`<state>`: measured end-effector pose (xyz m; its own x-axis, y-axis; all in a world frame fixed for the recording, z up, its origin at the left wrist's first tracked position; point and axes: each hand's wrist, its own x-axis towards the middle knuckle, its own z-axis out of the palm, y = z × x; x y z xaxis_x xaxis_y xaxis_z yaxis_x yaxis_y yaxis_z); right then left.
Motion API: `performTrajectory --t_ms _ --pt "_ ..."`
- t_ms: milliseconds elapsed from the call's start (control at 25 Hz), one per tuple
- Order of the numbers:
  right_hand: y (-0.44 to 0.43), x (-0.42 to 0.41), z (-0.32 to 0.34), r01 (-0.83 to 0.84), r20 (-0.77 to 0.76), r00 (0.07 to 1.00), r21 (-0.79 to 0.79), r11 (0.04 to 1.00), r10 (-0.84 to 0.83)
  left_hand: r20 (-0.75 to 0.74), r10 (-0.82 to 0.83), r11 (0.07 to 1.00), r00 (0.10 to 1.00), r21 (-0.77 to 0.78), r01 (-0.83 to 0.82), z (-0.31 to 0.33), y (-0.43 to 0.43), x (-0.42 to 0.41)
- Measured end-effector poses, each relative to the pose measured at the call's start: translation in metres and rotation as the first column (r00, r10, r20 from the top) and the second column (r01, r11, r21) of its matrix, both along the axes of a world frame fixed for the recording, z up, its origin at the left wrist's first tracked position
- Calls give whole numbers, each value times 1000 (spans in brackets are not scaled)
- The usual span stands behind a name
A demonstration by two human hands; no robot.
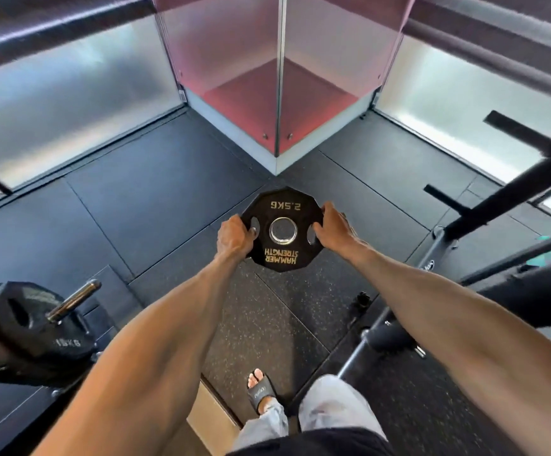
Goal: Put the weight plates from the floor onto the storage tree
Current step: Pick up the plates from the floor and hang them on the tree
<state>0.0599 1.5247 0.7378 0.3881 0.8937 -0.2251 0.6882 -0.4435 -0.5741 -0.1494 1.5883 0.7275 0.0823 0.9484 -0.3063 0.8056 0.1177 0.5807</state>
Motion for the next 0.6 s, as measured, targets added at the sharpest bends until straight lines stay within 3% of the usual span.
performTrajectory --t_ms 320,600 --pt "183 93 -17 -20 18 1000 -12 1000 20 16 -86 996 996 -31 86 -17 194 91" --pt "326 239 -9 186 23 982 -5 982 -186 -36 -300 954 953 -3 300 -5 382 264"
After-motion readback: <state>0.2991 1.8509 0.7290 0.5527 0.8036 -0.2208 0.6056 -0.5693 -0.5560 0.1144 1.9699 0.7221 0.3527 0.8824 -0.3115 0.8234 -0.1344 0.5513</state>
